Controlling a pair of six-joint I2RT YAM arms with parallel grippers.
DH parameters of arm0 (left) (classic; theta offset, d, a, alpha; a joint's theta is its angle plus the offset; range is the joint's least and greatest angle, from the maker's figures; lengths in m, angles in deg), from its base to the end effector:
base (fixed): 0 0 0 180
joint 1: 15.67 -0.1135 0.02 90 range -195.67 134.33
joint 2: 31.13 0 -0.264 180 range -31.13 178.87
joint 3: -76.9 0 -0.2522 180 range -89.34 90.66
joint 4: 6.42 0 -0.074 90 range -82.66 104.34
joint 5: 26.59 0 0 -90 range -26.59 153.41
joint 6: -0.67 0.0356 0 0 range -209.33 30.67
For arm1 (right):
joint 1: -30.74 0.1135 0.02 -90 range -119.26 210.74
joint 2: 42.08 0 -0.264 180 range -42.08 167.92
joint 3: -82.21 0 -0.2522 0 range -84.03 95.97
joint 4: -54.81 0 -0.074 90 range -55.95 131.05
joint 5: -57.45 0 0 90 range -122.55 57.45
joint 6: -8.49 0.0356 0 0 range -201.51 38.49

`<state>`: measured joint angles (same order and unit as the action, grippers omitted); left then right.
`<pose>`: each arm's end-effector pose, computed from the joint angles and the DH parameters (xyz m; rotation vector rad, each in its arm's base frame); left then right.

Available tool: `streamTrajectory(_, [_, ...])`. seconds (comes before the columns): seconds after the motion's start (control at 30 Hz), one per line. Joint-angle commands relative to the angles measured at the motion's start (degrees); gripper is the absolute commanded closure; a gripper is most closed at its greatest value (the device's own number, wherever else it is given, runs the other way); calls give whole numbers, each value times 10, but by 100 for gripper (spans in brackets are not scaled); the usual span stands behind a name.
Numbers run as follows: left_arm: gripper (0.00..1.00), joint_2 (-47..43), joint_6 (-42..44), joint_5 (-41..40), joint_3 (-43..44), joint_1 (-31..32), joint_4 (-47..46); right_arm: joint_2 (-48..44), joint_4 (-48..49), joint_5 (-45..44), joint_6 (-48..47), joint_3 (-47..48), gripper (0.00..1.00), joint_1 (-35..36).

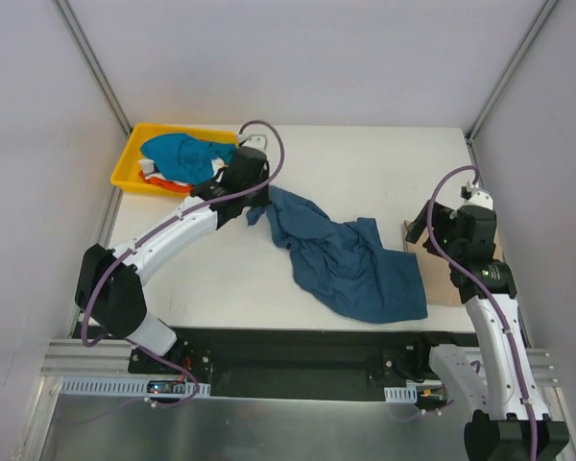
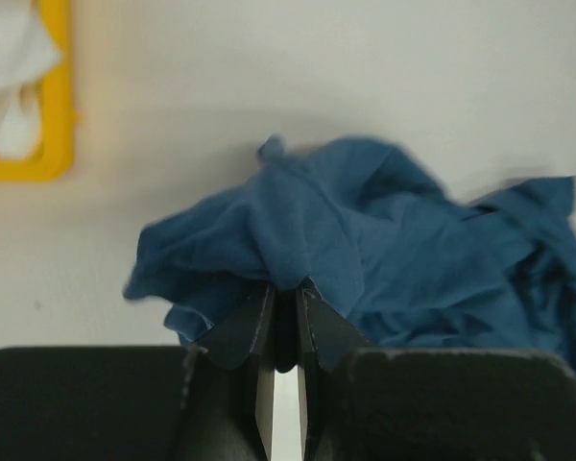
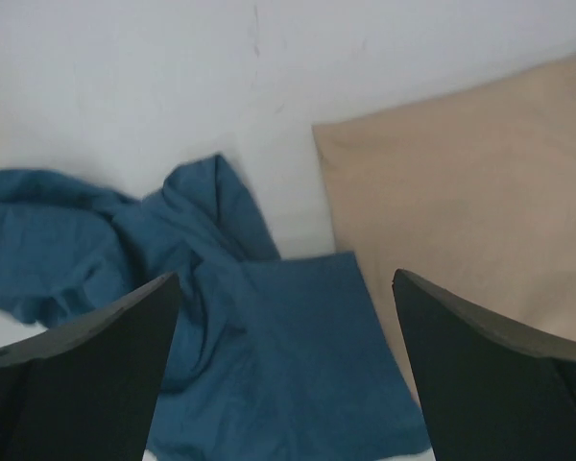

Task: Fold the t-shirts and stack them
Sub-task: Move the tshirt to the center of the board, then flatten the tshirt out

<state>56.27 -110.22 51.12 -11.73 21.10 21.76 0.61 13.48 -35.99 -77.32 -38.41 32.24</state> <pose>0.2920 -0.2087 0.3501 0.1387 2.0047 -0.4362 0.1671 0.0022 0.3193 0.0854 1.9982 0.0037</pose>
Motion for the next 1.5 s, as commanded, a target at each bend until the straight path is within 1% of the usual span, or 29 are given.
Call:
streamTrajectory(0.0, [100, -71, -86, 33, -92, -61, -16, 17, -92, 48, 43, 8, 3, 22])
streamTrajectory(0.03, [100, -76, -88, 32, -125, -66, -16, 20, -104, 47, 50, 3, 3, 36])
streamTrajectory(0.13, [100, -92, -96, 20, -182, -82, -15, 33, -134, 45, 94, -27, 3, 61])
streamTrajectory(0.23, [100, -107, -108, 21, -219, -100, -14, 50, -162, 38, 147, -55, 3, 76])
streamTrajectory(0.3, [100, -118, -112, 32, -232, -108, -14, 60, -186, -3, 173, -73, 3, 83])
streamTrajectory(0.4, [100, -129, -115, 32, -247, -115, -14, 91, -216, -43, 216, -86, 2, 90])
streamTrajectory(0.47, [100, -136, -115, 31, -253, -116, -14, 106, -228, -51, 234, -91, 1, 90])
streamTrajectory(0.5, [100, -137, -115, 28, -255, -116, -14, 114, -229, -54, 239, -96, 4, 92])
streamTrajectory(0.6, [100, -148, -115, 25, -263, -117, -13, 116, -215, -66, 274, -116, 5, 95])
streamTrajectory(0.7, [100, -153, -115, 26, -269, -118, -14, 126, -175, -65, 298, -142, 6, 95])
streamTrajectory(0.87, [100, -151, -116, 26, -271, -120, -14, 178, -119, -64, 304, -142, 10, 97])
streamTrajectory(0.97, [100, -152, -118, 21, -275, -119, -14, 213, -90, -60, 302, -137, 14, 98])
streamTrajectory(1.0, [100, -152, -119, 20, -278, -120, -14, 229, -84, -58, 298, -135, 19, 103])
streamTrajectory(1.13, [100, -151, -119, 17, -281, -123, -13, 266, -54, -50, 290, -128, 28, 111])
streamTrajectory(1.17, [100, -151, -120, 17, -281, -123, -15, 275, -53, -51, 290, -123, 32, 113])
streamTrajectory(1.2, [100, -151, -121, 16, -281, -123, -14, 291, -53, -53, 288, -115, 42, 118])
streamTrajectory(1.27, [100, -148, -122, 14, -280, -124, -15, 304, -52, -61, 285, -109, 51, 124])
streamTrajectory(1.3, [100, -145, -122, 9, -279, -124, -15, 314, -52, -65, 285, -104, 58, 131])
streamTrajectory(1.37, [100, -142, -118, -2, -279, -126, -15, 321, -51, -71, 284, -99, 63, 136])
streamTrajectory(1.4, [100, -141, -118, -4, -279, -127, -15, 326, -51, -73, 283, -97, 69, 141])
streamTrajectory(1.47, [100, -139, -115, -1, -278, -130, -15, 328, -54, -79, 280, -90, 77, 144])
